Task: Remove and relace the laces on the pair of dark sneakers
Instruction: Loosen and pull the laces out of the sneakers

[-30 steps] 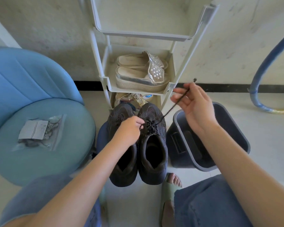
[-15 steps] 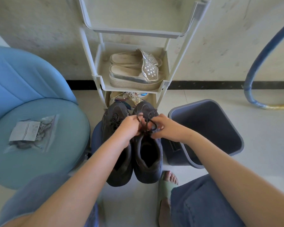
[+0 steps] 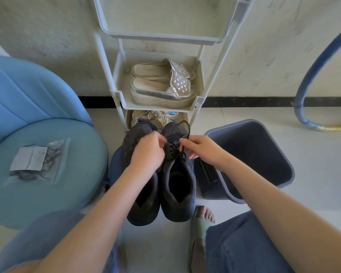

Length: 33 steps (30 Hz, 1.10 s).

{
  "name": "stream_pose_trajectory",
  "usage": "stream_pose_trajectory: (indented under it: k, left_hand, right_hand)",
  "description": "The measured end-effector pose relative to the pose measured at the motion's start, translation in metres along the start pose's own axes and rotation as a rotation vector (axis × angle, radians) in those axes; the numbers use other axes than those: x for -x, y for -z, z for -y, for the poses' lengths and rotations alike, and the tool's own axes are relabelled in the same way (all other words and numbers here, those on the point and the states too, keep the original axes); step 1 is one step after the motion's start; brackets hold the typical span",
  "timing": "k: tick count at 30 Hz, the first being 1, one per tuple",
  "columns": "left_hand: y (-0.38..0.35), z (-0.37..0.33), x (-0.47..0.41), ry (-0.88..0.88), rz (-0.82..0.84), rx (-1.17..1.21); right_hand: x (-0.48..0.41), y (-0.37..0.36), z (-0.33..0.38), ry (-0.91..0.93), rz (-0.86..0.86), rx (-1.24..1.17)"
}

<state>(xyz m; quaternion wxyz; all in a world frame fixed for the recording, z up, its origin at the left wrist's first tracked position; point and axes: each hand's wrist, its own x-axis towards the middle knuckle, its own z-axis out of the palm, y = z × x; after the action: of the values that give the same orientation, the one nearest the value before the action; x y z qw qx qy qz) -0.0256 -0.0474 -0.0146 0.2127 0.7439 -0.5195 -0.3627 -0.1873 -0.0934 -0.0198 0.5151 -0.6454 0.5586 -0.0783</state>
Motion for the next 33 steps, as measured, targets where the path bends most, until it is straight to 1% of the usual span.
stream_pose_trajectory:
  k: [2,3,4,7,8,10,12,14,15,16,17,20,22,23,25,27,28,31,33]
  left_hand:
    - [-0.007,0.002,0.003,-0.003,0.221,-0.12]
    - [-0.011,0.002,0.004,-0.015,0.285,-0.136]
    - [-0.014,0.003,0.006,-0.035,0.301,-0.148]
    - [-0.019,0.005,0.004,-0.083,0.189,-0.196]
    - [-0.019,0.006,0.003,-0.089,0.144,-0.201]
    - [-0.014,0.005,0.003,-0.059,0.09,-0.134]
    - [-0.008,0.005,0.003,-0.017,0.107,-0.097]
    - [-0.003,0.005,0.004,0.01,0.171,-0.157]
    - [0.0,0.005,0.003,0.018,0.169,-0.155]
    - [0.001,0.005,0.0,0.036,0.142,-0.096]
    - [0.003,0.005,-0.003,0.074,0.103,0.031]
    - [0.009,0.0,-0.005,0.349,0.055,0.631]
    - [0.012,-0.001,-0.007,0.465,0.009,0.98]
    - [0.015,-0.004,-0.006,0.486,-0.036,1.093]
    - [0.018,-0.008,-0.006,0.473,-0.143,1.2]
    - [0.02,-0.008,-0.007,0.409,-0.227,1.178]
    - [0.02,-0.007,-0.007,0.354,-0.255,1.106]
    - [0.018,-0.007,-0.006,0.191,-0.289,0.822]
    - [0.016,-0.006,-0.007,0.142,-0.39,0.721]
  right_hand:
    - [0.002,-0.002,0.002,0.017,0.005,-0.056]
    - [0.004,-0.003,0.005,0.017,0.005,-0.086]
    - [0.004,-0.003,0.007,0.004,0.007,-0.103]
    - [0.008,-0.003,0.013,-0.069,0.073,-0.098]
    - [0.009,-0.002,0.013,-0.102,0.109,-0.145]
    - [0.007,0.005,0.008,-0.173,0.135,-0.249]
    - [0.004,0.011,0.002,-0.262,0.061,-0.295]
    - [0.005,0.014,-0.002,-0.335,-0.101,-0.343]
    - [0.004,0.016,-0.003,-0.355,-0.186,-0.35]
    - [0.003,0.017,-0.004,-0.359,-0.258,-0.343]
    - [0.002,0.018,-0.003,-0.352,-0.312,-0.351]
    - [-0.001,0.017,0.001,-0.361,-0.418,-0.489]
    - [0.001,0.016,0.005,-0.378,-0.442,-0.649]
    - [0.002,0.016,0.007,-0.381,-0.434,-0.765]
    - [0.004,0.017,0.01,-0.368,-0.411,-1.008]
    - [0.002,0.021,0.013,-0.308,-0.44,-1.162]
    - [0.001,0.024,0.014,-0.269,-0.471,-1.194]
    - [-0.001,0.035,0.012,-0.145,-0.568,-1.218]
    - [-0.002,0.039,0.01,-0.101,-0.577,-1.206]
